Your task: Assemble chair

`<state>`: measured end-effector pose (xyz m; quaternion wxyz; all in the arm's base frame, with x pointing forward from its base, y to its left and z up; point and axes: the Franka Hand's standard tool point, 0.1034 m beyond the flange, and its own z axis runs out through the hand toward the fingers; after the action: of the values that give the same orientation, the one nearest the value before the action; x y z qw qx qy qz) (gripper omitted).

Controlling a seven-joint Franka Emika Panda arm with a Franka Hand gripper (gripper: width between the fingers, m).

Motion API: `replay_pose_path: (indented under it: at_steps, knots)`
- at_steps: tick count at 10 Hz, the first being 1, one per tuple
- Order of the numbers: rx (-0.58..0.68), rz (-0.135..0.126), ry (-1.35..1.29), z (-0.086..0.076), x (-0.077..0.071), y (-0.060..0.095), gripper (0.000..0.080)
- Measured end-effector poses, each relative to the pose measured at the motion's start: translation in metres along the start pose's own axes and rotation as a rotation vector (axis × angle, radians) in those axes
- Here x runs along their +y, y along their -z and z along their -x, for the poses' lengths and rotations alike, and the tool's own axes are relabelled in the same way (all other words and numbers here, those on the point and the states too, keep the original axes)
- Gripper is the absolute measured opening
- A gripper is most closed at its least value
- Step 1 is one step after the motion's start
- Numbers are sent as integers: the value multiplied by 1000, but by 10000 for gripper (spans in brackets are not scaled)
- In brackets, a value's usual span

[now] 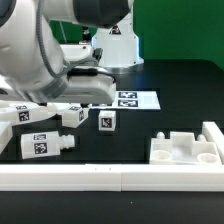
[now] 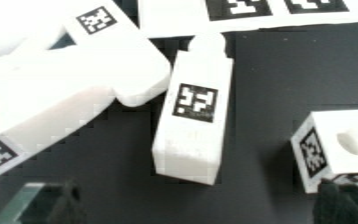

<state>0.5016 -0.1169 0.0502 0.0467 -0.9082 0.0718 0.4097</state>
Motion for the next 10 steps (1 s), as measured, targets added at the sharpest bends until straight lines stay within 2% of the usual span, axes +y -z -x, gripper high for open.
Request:
replay_pose_path:
  at_steps: [2,3,4,7,10]
  knots:
    - [-1,1,1,0,-1,-1,649]
    - [-12,-10,-15,1,-1,-3,649]
    - [-72,-61,-60,6,-2,-16,649]
    - [-192,-114,-74,18,-4,-31,649]
    - [-182,-110,-72,13,-4,-33,649]
